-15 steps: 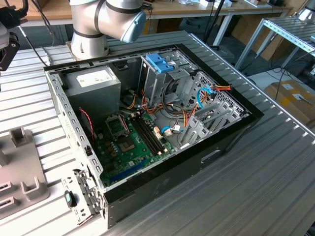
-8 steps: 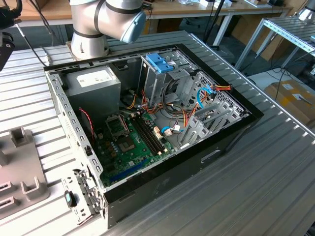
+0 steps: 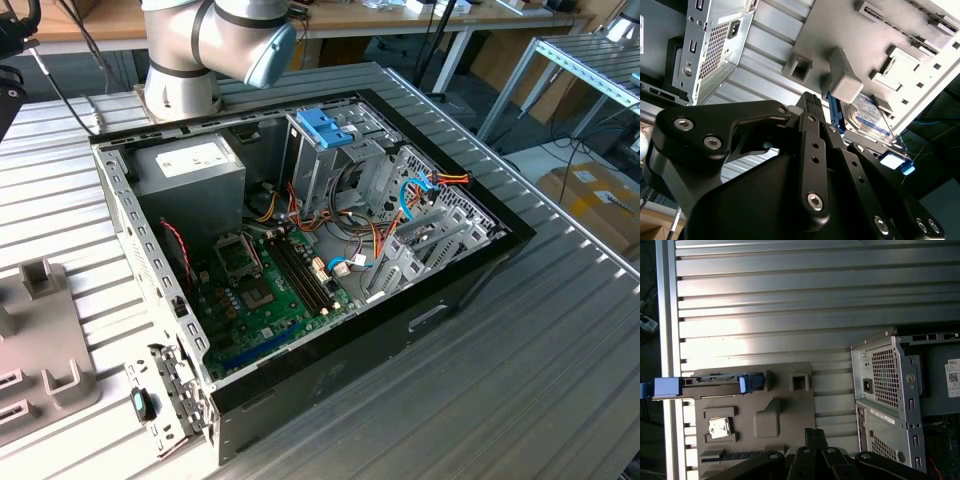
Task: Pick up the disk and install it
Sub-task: 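Reach for the disk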
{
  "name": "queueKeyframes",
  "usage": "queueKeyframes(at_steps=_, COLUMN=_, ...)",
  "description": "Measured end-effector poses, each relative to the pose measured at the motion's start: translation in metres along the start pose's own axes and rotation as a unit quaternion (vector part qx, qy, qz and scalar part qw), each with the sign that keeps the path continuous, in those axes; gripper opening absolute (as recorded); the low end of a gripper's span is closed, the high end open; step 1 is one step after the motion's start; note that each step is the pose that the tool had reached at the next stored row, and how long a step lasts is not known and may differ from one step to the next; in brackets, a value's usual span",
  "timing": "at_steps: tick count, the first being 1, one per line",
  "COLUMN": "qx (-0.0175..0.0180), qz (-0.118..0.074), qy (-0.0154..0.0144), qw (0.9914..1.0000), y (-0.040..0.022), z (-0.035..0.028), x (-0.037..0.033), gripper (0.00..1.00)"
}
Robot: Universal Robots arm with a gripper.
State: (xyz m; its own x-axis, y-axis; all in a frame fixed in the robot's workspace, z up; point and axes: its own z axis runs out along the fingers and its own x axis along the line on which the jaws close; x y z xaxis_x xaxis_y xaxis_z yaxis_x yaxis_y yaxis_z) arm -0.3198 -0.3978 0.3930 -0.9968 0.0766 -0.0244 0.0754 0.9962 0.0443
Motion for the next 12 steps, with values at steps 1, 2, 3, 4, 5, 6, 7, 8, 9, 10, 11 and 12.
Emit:
queueKeyframes(at_steps=1, qx=0.0, qz=0.0, qy=0.0, qw=1.0, y=0.0, z=0.0, x=0.0004, gripper=0.11)
queueKeyframes(at_steps=2, qx=-0.0001, qz=0.0, qy=0.0, qw=1.0, y=0.0, z=0.0, x=0.0012, gripper=0.11)
queueKeyframes(at_steps=3, qx=0.0, qz=0.0, qy=0.0, qw=1.0, y=-0.0001, z=0.0, x=0.0018, gripper=0.11)
queueKeyframes(at_steps=4, qx=0.0, qz=0.0, qy=0.0, qw=1.0, y=-0.0001, z=0.0, x=0.0025, gripper=0.11)
queueKeyframes(at_steps=5, qx=0.0001, qz=0.0, qy=0.0, qw=1.0, y=-0.0001, z=-0.0001, x=0.0032, gripper=0.11)
queueKeyframes(at_steps=6, qx=0.0, qz=0.0, qy=0.0, qw=1.0, y=-0.0002, z=-0.0001, x=0.005, gripper=0.11)
queueKeyframes(at_steps=7, qx=0.0, qz=0.0, qy=0.0, qw=1.0, y=-0.0002, z=-0.0002, x=0.0064, gripper=0.11)
queueKeyframes(at_steps=8, qx=0.0, qz=0.0, qy=0.0, qw=1.0, y=-0.0003, z=-0.0002, x=0.0069, gripper=0.11)
queueKeyframes(at_steps=9, qx=0.0, qz=0.0, qy=0.0, qw=1.0, y=-0.0003, z=-0.0002, x=0.0077, gripper=0.11)
queueKeyframes(at_steps=10, qx=0.0, qz=0.0, qy=0.0, qw=1.0, y=-0.0004, z=-0.0002, x=0.0086, gripper=0.11)
queueKeyframes(at_steps=11, qx=0.0, qz=0.0, qy=0.0, qw=1.0, y=-0.0004, z=-0.0002, x=0.0095, gripper=0.11)
queueKeyframes(at_steps=12, qx=0.0, qz=0.0, qy=0.0, qw=1.0, y=-0.0005, z=-0.0002, x=0.0106, gripper=0.11)
